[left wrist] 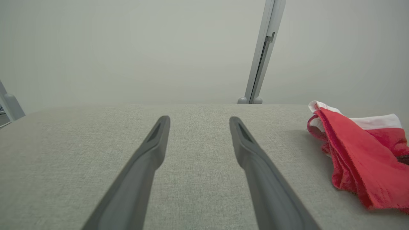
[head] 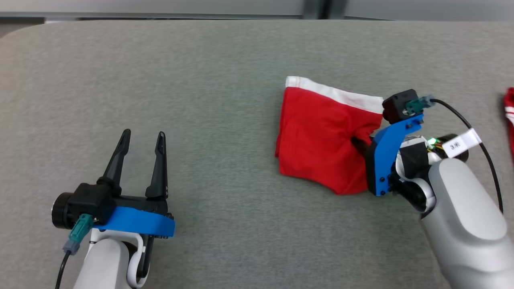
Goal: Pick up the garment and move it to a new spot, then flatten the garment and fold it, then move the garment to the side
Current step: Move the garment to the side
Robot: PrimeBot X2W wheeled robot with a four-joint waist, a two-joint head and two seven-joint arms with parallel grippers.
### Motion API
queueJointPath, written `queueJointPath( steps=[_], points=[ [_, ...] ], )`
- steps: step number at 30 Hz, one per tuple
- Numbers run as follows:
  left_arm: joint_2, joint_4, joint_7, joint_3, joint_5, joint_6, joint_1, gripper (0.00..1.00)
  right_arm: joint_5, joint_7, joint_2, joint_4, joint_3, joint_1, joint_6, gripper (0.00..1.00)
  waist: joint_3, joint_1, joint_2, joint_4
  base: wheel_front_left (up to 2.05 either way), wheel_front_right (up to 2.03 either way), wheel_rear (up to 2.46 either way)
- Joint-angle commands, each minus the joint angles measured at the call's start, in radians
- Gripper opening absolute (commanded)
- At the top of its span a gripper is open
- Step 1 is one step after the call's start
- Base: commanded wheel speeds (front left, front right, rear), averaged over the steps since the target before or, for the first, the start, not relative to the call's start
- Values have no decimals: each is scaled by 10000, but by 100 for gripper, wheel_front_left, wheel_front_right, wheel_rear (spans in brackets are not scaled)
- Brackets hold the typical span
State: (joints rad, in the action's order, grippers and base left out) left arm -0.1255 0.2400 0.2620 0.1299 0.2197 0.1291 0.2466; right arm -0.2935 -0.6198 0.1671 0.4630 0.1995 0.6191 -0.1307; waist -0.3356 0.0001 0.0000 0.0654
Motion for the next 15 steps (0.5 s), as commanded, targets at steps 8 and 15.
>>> queueJointPath(
  steps=[8,15],
  points=[
    [-90,-221,41,-139,-109,15,-120,100,-1629,-776,2514,-2006,2421,1071,-1,0,360,-1,0,-1819,0,0,0],
    [-350,-343,35,-84,-218,15,23,100,-1704,-154,3970,-1815,2836,1965,-1,0,-45,-1,0,-2968,0,0,0]
  ],
)
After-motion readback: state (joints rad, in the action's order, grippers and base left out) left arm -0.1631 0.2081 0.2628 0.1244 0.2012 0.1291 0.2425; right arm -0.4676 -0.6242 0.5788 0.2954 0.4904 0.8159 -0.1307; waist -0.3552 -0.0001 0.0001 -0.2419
